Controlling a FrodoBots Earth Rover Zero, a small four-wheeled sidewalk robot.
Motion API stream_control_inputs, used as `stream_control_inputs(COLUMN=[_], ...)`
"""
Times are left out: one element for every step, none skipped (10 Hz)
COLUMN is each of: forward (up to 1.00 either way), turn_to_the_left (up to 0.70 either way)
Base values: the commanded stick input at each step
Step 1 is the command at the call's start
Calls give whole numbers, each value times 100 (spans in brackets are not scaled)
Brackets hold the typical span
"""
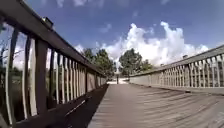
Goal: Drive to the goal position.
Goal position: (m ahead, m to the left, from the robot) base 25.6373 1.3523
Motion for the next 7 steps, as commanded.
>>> stream_control_inputs(forward=[85, 85, 85, 85, 85, 85, 85], turn_to_the_left=[0, 0, 0, 0, 0, 0, 0])
